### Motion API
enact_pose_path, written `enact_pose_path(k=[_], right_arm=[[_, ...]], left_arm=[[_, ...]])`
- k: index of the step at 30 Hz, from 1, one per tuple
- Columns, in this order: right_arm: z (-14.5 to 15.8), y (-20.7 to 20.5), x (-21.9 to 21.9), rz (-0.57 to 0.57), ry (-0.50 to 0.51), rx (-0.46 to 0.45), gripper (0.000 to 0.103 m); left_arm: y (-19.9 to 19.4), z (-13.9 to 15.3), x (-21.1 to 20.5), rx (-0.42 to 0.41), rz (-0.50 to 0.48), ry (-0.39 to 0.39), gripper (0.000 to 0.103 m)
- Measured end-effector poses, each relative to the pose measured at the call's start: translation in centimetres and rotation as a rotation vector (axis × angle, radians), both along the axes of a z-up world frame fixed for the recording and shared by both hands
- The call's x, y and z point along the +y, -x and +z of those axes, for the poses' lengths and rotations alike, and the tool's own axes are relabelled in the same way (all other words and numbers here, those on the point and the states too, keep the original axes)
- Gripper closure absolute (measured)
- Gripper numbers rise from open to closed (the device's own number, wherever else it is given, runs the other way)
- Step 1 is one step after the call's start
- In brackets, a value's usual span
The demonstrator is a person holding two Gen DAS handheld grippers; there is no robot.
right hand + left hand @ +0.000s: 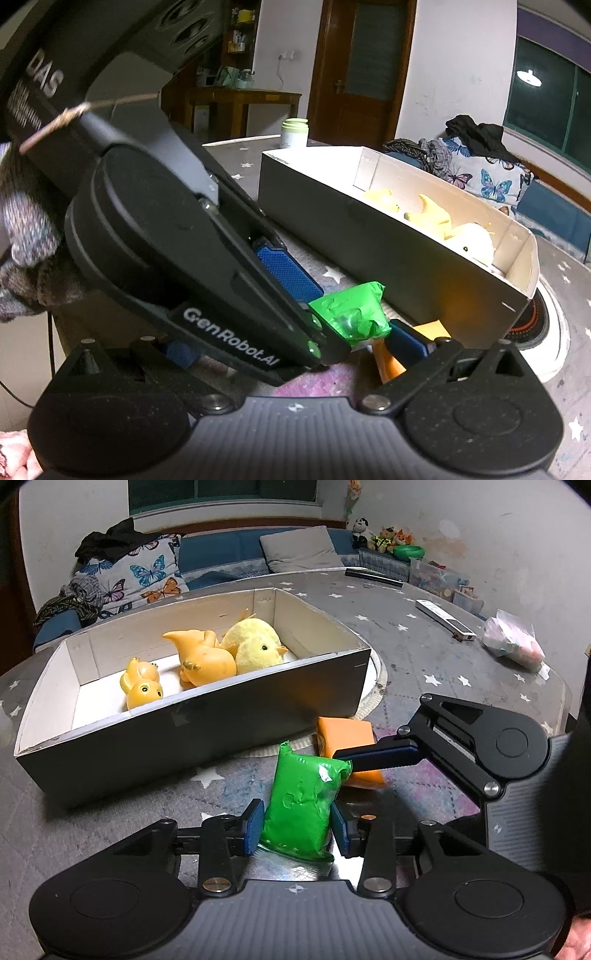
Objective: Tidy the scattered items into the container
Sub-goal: 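Carry the green packet into the white box and open the left gripper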
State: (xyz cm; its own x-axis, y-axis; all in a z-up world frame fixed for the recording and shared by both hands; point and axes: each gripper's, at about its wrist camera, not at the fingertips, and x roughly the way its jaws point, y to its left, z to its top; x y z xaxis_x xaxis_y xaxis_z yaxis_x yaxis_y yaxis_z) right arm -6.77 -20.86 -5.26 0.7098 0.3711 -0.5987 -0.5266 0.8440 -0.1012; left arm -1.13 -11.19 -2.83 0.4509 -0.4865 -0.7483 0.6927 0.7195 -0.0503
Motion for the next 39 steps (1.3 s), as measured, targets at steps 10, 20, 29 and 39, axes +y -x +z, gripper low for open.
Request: enact_pose_path(k=[10,20,29,39], right_arm=[[0.5,0.4,-1.1,-0.015,-0.039,0.002,0.000],[0.7,1.2,-1.1,-0.042,0.021,-0.068,0.012],[2.1,0.9,-1.4,-0.033,-0.019,-0.103,0.046],[5.3,-1.4,-3.2,-0.052,-0.031,-0.176,0.051]], left_arm=[[0.4,0.7,0.4,0.031,0.013,0.040,0.064],[0.0,1.9,1.4,0.088,0.039,0.132,0.065],[-0.5,3.8,1.9,0.104,0.043,0.187,0.066],[-3.7,7.3,0.2,0.075,0.036,0.221,0.066]])
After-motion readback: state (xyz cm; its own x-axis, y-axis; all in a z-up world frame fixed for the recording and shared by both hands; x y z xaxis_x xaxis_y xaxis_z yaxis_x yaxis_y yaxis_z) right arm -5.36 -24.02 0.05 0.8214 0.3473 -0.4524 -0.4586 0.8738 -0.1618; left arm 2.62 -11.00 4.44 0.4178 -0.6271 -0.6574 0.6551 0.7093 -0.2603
